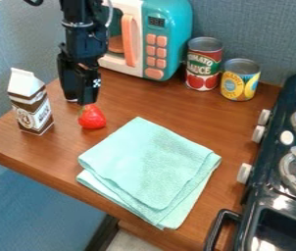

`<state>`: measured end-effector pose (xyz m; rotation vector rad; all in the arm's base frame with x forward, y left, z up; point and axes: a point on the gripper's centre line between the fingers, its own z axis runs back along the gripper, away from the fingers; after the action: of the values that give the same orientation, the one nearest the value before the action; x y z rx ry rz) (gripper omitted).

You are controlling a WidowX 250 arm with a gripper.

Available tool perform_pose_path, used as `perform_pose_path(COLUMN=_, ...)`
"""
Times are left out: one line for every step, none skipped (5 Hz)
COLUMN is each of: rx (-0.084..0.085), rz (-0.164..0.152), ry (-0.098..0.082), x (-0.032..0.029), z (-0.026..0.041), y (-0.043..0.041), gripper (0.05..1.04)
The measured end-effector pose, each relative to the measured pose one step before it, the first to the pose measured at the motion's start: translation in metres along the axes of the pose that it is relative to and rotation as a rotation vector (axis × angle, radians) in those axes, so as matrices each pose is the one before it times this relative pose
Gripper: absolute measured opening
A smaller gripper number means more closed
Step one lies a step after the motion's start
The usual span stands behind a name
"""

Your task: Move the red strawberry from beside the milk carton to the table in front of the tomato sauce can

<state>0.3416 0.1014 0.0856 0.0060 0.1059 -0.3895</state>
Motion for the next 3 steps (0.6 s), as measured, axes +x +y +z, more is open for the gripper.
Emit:
perform_pose_path(rx=-0.0001, rz=-0.0677, ry=0.0194, x=0.00487, z=-0.00655, y=0.00499, gripper=1.001)
perform_pose_path(rx=-0.0124, rz=-0.0559, ry=0.0136, x=0.00218, z=-0.00599, y=0.00142, gripper=1.001)
perform_pose_path(rx=-0.0105, rz=-0.0249, ry=0.0025, x=0.00066, z=-0.00126, y=-0.00155, gripper=1.001)
